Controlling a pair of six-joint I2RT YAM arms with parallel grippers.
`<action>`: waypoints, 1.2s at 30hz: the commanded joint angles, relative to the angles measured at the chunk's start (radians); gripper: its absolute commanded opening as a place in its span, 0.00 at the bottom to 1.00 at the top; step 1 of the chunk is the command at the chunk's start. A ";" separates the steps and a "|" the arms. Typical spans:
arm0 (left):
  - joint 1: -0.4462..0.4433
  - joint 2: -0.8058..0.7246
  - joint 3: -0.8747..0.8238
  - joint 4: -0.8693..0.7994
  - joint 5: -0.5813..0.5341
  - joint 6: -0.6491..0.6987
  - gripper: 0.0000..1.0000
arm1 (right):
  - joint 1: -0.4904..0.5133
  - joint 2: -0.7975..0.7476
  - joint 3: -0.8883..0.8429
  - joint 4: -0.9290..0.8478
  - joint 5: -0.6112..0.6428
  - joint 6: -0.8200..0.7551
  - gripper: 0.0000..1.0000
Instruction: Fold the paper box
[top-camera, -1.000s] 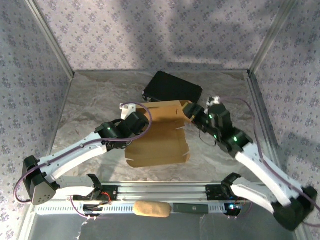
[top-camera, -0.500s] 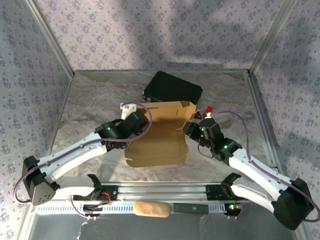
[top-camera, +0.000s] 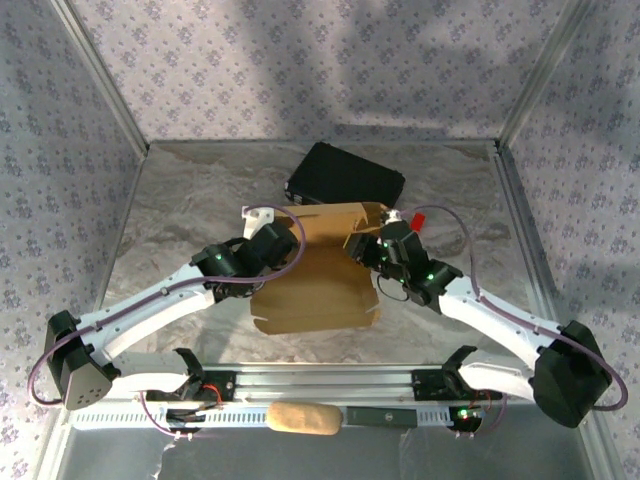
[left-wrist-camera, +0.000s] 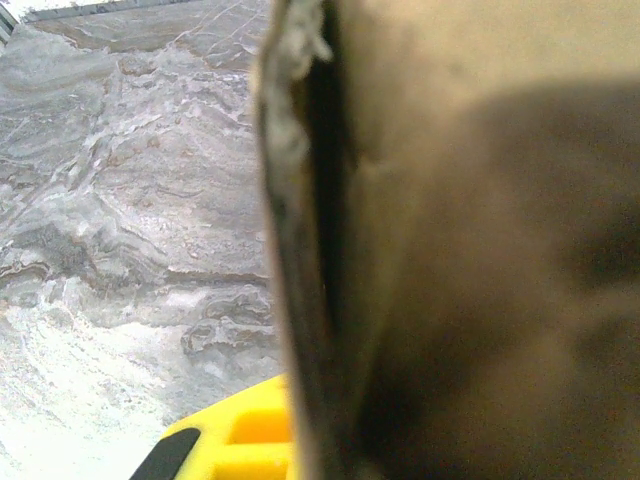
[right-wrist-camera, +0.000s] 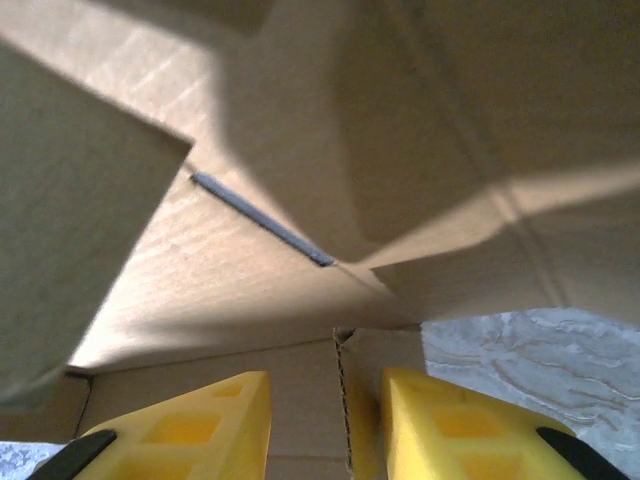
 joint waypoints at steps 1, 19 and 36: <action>-0.005 -0.013 0.013 0.041 0.015 0.011 0.00 | 0.023 0.026 0.028 0.031 -0.011 -0.011 0.35; 0.378 -0.086 -0.018 0.166 0.615 0.259 0.00 | -0.277 -0.238 0.192 -0.145 -0.626 -0.371 0.55; 0.705 0.000 0.056 0.134 1.291 0.472 0.00 | -0.597 -0.149 0.244 0.165 -1.163 -0.205 0.35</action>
